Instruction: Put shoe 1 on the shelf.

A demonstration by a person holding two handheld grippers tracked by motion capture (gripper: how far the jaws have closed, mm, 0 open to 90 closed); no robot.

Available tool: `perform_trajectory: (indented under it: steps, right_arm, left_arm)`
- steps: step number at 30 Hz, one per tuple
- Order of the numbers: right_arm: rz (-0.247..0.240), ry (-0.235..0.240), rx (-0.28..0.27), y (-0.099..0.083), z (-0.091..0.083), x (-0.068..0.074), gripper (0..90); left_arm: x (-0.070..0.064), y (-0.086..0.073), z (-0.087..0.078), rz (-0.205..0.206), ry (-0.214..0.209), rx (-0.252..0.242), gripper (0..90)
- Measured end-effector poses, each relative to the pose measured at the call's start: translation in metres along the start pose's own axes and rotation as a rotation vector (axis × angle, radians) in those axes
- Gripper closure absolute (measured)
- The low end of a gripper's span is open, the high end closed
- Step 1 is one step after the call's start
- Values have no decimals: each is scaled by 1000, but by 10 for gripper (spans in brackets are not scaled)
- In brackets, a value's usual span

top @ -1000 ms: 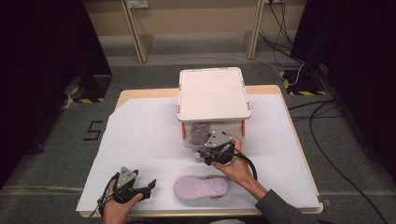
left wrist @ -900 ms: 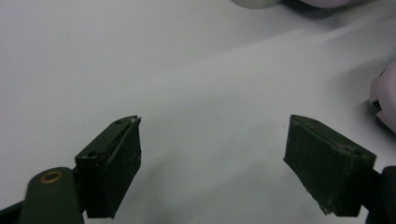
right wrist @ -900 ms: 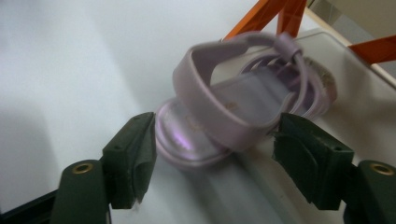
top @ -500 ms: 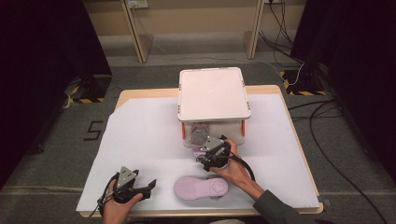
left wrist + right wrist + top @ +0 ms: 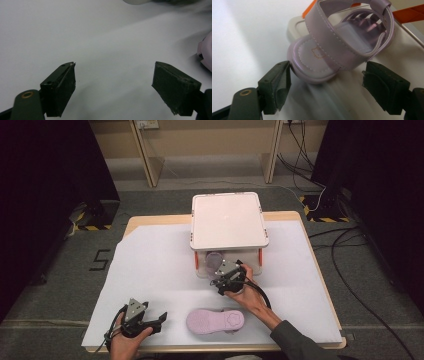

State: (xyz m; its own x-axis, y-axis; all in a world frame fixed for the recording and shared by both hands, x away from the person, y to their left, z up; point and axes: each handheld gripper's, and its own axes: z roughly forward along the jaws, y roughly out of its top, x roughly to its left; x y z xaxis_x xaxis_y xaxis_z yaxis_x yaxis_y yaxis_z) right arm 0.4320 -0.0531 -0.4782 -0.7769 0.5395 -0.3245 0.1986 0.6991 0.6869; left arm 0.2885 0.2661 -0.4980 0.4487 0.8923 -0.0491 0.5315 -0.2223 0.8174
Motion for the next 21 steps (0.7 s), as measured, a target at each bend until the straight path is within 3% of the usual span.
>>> perform_trajectory:
  steps: [2, 3, 6, 9, 12, 13, 16, 19, 20, 21]
  right_arm:
    - [25, -6, 0, 0, 2, -1, 228]
    - [5, -8, -8, 1, 4, -2, 227]
    - [27, -17, 1, 3, 7, 1, 227]
    - [-7, -31, -4, 7, 10, -2, 229]
    - [23, -46, 10, 8, 12, -2, 238]
    - [58, -45, 29, 8, 12, -1, 254]
    - [42, -43, 15, 8, 11, -4, 264]
    - [69, -42, 15, 8, 11, -5, 277]
    - [46, -42, 14, 8, 12, -7, 281]
    - [79, -46, 29, 7, 10, -6, 282]
  left_arm:
    - [0, 0, 0, 1, 0, 2, 182]
    - [0, 0, 0, 1, 0, 3, 182]
    - [0, 0, 0, -2, 0, 0, 182]
    - [0, 0, 0, -2, 1, 1, 182]
    - [0, 0, 0, -4, 1, 0, 182]
    - [0, 0, 0, -2, 2, 1, 183]
    - [1, -1, -1, -2, 3, 2, 182]
    - [0, -1, -1, 0, 2, 3, 182]
    - [0, -1, -1, 1, 2, 3, 182]
    - [0, 0, -1, -1, 2, 3, 182]
